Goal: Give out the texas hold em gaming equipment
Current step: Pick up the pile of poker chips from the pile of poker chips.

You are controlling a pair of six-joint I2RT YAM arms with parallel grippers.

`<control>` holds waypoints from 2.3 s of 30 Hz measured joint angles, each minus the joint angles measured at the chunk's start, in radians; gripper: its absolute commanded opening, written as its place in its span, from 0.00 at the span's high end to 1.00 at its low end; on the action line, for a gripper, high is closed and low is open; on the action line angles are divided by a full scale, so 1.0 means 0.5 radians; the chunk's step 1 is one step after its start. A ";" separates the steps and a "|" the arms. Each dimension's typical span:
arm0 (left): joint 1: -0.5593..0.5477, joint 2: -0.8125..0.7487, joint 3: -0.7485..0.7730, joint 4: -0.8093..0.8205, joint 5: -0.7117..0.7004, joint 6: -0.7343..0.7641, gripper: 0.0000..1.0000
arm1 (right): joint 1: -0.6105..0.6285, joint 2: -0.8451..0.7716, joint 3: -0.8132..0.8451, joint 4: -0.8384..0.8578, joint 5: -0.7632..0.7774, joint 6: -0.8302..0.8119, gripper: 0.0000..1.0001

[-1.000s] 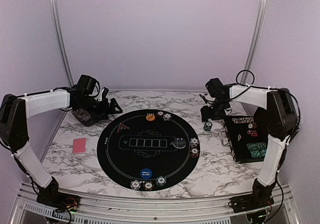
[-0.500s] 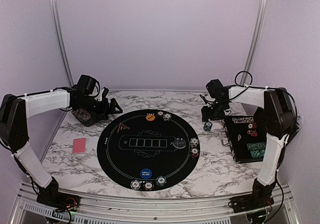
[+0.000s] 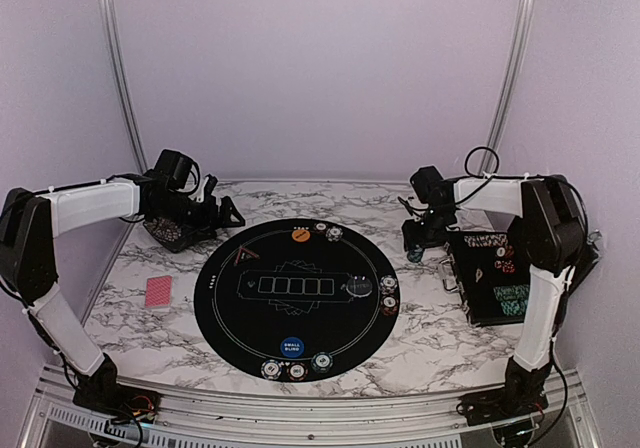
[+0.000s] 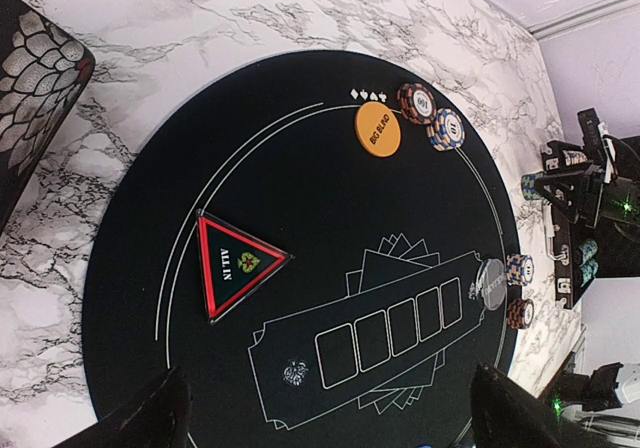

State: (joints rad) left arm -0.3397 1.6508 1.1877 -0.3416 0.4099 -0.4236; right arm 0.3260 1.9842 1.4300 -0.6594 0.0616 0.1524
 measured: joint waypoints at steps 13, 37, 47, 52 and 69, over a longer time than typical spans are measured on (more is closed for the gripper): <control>0.000 0.000 0.000 0.000 0.000 0.000 0.01 | -0.006 0.001 -0.020 0.018 0.000 0.001 0.52; 0.000 0.000 0.000 0.000 -0.001 -0.001 0.01 | -0.010 0.003 -0.042 0.024 0.000 0.001 0.51; 0.000 0.000 0.000 0.000 -0.001 -0.001 0.01 | -0.010 0.008 -0.042 0.025 0.000 0.001 0.52; 0.000 0.000 0.000 0.000 -0.001 -0.001 0.01 | -0.010 0.015 -0.042 0.024 0.000 0.001 0.55; 0.000 0.000 0.000 0.000 -0.001 -0.001 0.01 | -0.010 0.015 -0.042 0.023 0.000 0.001 0.66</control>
State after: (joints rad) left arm -0.3397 1.6508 1.1877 -0.3416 0.4095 -0.4240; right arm 0.3210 1.9919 1.4090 -0.6479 0.0616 0.1528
